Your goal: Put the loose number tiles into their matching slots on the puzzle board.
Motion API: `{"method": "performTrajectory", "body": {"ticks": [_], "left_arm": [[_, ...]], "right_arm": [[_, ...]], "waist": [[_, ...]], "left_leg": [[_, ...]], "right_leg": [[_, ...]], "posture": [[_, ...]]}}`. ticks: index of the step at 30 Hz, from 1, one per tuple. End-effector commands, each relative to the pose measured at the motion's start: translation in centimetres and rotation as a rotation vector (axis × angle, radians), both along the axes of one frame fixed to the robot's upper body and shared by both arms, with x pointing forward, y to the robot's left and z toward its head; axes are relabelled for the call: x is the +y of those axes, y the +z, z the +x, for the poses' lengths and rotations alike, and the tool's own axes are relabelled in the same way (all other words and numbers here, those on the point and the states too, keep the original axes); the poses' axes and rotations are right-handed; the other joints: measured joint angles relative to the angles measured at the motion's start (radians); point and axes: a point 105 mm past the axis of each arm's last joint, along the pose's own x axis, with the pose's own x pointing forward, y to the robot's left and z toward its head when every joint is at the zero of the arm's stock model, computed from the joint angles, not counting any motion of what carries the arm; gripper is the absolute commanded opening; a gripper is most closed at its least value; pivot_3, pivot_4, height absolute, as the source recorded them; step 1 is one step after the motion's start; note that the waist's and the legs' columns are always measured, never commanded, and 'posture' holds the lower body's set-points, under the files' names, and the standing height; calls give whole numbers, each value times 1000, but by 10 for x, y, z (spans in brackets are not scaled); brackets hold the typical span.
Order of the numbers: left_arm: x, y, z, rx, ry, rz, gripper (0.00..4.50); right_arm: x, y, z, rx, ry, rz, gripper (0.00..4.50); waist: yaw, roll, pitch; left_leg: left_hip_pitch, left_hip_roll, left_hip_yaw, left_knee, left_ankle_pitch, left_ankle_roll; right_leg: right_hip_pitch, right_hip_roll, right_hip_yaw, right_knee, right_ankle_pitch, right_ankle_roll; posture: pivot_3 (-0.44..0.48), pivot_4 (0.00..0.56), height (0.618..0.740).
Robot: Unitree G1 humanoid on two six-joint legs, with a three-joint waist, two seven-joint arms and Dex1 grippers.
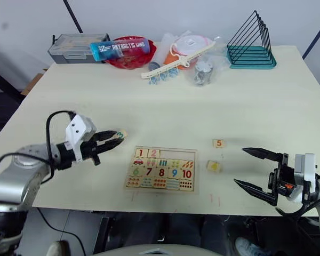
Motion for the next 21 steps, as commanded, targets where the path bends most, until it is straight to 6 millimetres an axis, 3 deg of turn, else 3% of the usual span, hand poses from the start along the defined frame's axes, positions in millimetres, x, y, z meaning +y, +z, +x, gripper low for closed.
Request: {"method": "performTrajectory", "body": {"ticks": [1,8,21], "left_arm": [[-23,10,-6,13,-207,12,936],[-55,22,-5,69,-468,105,936],[-91,5,5,147,-577,363,936]], "right_arm": [[2,6,-1,-41,-4,-2,4500],[4,6,-4,-58,-31,4,4500],[7,5,-5,-94,-94,9,4500]], "waist": [[-3,0,0],[-3,0,1],[-5,-1,2]], "left_leg": [[0,0,1,0,0,0],[0,-1,-1,0,0,0],[1,-3,-1,3,0,1]], "right_leg": [[0,0,0,0,1,1],[0,3,0,1,1,2],[0,5,1,8,0,3]], "posture": [[0,150,740],[0,150,740],[0,150,740]]}}
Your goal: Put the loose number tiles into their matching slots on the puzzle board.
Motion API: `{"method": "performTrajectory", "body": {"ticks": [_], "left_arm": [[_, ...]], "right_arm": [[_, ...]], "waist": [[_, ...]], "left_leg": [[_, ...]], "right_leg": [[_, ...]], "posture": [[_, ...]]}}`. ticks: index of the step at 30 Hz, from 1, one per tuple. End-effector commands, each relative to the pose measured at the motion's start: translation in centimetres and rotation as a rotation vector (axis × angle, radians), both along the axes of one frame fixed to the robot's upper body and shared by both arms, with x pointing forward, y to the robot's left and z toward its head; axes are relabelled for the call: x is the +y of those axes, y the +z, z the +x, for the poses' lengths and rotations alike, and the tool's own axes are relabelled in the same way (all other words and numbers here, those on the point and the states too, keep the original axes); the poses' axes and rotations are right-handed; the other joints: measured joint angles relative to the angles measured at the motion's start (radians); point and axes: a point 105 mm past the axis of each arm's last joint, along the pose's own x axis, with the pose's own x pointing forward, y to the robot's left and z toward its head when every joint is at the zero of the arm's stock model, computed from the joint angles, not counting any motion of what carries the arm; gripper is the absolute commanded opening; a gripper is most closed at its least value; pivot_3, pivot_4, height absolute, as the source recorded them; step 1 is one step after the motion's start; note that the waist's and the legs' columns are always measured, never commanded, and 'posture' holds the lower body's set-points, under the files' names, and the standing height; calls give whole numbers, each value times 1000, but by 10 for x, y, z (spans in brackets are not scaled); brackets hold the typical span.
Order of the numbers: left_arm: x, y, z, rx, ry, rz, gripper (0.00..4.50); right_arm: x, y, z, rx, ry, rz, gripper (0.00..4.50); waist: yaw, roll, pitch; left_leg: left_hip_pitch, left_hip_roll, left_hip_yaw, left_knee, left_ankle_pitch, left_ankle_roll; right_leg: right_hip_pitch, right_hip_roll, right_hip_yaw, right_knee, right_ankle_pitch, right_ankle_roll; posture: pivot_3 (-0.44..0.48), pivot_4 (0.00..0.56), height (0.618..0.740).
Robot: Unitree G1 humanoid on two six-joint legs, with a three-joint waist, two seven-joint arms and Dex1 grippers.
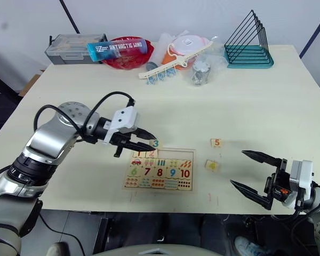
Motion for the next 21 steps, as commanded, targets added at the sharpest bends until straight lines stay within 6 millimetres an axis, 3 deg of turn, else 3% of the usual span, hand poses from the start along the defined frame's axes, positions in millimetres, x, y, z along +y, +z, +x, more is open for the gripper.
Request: {"method": "performTrajectory", "body": {"ticks": [1,10,21], "left_arm": [[-11,-3,7,-36,-10,103,936],[-20,-12,10,-29,-11,246,936],[-32,-22,14,-27,-11,299,936]], "right_arm": [[3,11,1,-77,-14,-12,4500],[6,10,0,-85,-23,-16,4500],[8,9,1,-91,-27,-16,4500]], "waist": [[2,0,0],[1,0,0],[1,0,0]], "left_leg": [[0,0,0,0,0,0],[0,0,0,1,0,0],[0,0,0,1,0,0]], "right_leg": [[0,0,0,0,0,0],[0,1,0,1,0,0],[0,1,0,1,0,0]], "posture": [[0,150,740],[0,150,740],[0,150,740]]}}
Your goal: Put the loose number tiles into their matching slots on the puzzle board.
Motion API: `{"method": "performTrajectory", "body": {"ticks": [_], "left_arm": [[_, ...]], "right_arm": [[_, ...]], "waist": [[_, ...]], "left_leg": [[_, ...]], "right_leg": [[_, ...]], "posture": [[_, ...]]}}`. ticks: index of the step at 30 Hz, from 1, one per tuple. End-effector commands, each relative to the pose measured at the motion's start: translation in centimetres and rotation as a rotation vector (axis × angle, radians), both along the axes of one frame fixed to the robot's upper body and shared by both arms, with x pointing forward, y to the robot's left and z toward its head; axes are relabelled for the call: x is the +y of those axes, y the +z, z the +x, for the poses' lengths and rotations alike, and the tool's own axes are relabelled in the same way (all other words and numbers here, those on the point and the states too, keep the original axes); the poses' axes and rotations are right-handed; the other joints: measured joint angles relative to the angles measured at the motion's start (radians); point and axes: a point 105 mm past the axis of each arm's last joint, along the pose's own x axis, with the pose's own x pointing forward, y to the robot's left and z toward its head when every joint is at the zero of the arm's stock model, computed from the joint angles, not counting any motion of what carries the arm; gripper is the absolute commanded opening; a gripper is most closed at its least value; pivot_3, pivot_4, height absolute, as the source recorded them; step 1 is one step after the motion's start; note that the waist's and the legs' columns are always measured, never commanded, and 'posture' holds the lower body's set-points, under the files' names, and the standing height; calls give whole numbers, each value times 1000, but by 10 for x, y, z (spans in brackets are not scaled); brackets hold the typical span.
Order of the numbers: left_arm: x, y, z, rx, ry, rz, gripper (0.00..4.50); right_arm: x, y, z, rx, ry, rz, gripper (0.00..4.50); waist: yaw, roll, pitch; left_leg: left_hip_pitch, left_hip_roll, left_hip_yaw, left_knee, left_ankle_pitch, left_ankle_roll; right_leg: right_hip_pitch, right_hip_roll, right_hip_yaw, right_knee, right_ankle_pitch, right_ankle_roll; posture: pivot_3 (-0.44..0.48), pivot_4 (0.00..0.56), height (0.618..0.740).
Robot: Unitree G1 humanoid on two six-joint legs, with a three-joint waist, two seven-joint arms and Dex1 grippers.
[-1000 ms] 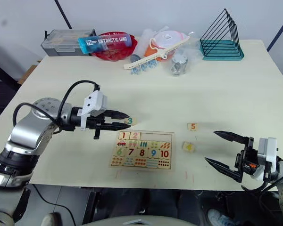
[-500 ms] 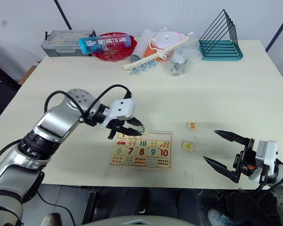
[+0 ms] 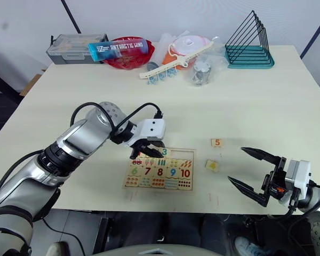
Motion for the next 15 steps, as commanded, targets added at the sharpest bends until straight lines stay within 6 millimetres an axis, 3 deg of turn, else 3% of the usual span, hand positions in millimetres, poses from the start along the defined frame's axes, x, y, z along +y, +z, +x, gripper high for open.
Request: {"method": "performTrajectory", "body": {"ticks": [1,15], "left_arm": [[-6,6,2,-39,-23,8,936],[-1,2,5,-31,-12,46,936]], "right_arm": [[3,7,-2,-46,12,-5,4500],[3,5,-4,-46,5,-1,4500]], "waist": [[0,0,0],[0,0,0]], "left_leg": [[0,0,0,0,0,0],[0,0,0,0,0,0]], "right_leg": [[0,0,0,0,0,0],[0,0,0,0,0,0]], "posture": [[0,150,740],[0,150,740]]}}
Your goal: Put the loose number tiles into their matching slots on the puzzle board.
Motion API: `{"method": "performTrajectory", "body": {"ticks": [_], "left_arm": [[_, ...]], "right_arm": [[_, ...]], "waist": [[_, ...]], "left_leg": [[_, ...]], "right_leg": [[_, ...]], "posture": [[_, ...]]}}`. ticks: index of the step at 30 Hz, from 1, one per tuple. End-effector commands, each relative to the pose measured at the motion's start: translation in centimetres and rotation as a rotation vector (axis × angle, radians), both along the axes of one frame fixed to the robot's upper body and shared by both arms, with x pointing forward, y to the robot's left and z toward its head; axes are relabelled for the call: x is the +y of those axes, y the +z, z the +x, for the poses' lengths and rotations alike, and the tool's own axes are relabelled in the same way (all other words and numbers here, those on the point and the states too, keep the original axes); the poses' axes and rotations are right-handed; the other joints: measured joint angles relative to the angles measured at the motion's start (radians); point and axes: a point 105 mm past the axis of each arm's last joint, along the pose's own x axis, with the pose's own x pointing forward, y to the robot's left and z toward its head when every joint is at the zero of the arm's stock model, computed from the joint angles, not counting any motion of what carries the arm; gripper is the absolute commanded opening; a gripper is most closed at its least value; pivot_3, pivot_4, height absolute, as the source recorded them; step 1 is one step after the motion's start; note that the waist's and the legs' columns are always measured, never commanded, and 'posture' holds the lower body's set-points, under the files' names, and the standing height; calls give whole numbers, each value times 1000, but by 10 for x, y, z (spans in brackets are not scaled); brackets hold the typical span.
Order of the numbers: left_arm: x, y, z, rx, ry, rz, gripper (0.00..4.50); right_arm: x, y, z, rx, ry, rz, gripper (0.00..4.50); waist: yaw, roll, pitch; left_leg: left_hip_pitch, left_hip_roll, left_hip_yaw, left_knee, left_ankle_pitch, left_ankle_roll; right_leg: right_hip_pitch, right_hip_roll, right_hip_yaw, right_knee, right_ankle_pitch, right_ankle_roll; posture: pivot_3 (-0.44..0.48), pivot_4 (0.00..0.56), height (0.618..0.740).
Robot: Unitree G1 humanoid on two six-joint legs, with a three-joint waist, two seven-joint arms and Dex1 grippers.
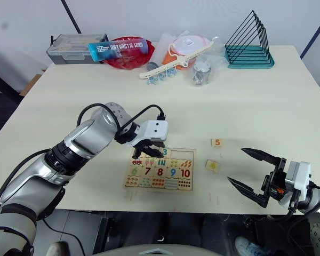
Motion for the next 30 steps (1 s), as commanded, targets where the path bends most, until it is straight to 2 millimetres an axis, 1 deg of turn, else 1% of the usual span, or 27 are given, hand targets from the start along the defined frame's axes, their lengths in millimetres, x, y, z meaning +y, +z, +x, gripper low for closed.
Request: {"method": "performTrajectory", "body": {"ticks": [1,17,19,20,21,22,23,24,26,27,30], "left_arm": [[-1,8,1,-28,-22,10,936],[-1,4,-2,-15,-29,13,936],[-1,3,-2,-21,-31,17,1939],[-1,3,-2,-22,-31,17,1943],[-1,3,-2,-22,-31,16,2488],[-1,3,-2,-22,-31,16,2665],[-1,4,-2,-21,-32,14,3108],[-1,4,-3,-21,-32,13,3323],[-3,8,-3,-26,-35,4,4400],[-3,10,-3,-31,-36,-1,4460],[-6,18,-3,-33,-37,-27,4460]], "right_arm": [[3,6,-3,-37,8,-4,4500],[2,3,-4,-37,-1,-4,4500],[1,3,-3,-37,-2,-5,4500],[1,3,-3,-38,-3,-6,4500],[1,3,-3,-38,-3,-6,4500],[1,3,-3,-38,-3,-6,4500],[1,3,-3,-38,-3,-6,4500],[1,3,-3,-37,-3,-6,4500],[1,2,-3,-37,-4,-6,4500],[1,2,-3,-37,-4,-6,4500],[1,2,-3,-36,-6,-6,4500]], "waist": [[0,0,0],[0,0,0],[0,0,0],[0,0,0],[0,0,0],[0,0,0],[0,0,0],[0,0,0],[0,0,0],[0,0,0],[0,0,0]], "left_leg": [[0,0,0,0,0,0],[0,0,0,0,0,0],[0,0,0,0,0,0],[0,0,0,0,0,0],[0,0,0,0,0,0],[0,0,0,0,0,0],[0,0,0,0,0,0],[0,0,0,0,0,0],[0,0,0,1,0,0],[0,0,0,1,0,0],[0,0,0,1,0,0]], "right_leg": [[0,0,0,0,0,0],[0,0,0,0,0,0],[0,0,0,0,0,0],[0,0,0,0,0,0],[0,0,0,0,0,0],[0,0,0,0,0,0],[0,0,0,0,0,0],[0,0,0,0,0,0],[0,0,0,0,0,0],[0,0,0,0,0,0],[0,0,0,0,0,0]], "posture": [[0,150,740],[0,150,740],[0,150,740],[0,150,740],[0,150,740],[0,150,740],[0,150,740],[0,150,740],[0,150,740],[0,150,740],[0,150,740]]}}
